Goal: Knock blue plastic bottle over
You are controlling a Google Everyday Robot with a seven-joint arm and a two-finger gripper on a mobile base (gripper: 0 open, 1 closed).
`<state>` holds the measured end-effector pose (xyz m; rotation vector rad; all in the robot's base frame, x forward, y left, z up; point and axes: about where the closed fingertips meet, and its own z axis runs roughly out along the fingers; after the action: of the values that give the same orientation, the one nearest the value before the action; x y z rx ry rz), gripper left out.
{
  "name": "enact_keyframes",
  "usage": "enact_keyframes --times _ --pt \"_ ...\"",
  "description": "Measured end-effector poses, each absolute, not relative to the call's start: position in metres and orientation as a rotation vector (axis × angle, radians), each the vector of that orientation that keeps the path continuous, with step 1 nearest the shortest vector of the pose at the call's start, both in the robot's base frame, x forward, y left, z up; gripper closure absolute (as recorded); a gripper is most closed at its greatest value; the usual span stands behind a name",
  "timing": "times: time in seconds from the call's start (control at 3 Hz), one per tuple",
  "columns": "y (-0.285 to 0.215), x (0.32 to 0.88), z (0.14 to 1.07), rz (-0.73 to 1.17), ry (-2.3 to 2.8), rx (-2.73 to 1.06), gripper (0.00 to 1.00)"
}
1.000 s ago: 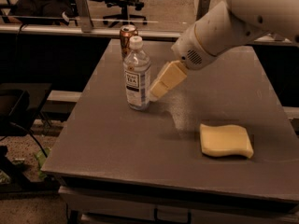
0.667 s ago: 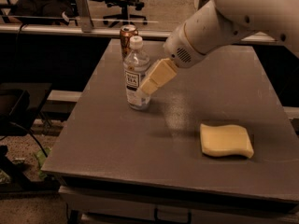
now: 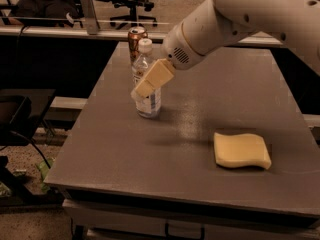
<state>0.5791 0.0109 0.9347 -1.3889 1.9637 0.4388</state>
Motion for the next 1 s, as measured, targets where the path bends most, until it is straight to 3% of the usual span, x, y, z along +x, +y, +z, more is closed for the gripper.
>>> enact_keyframes --times 0.33,1.0 --pt "0.0182 0.5813 0.9342 0.454 1.975 -1.394 0.16" --pt "0.0107 0.5857 0.9394 0.468 1.998 -1.453 0.63"
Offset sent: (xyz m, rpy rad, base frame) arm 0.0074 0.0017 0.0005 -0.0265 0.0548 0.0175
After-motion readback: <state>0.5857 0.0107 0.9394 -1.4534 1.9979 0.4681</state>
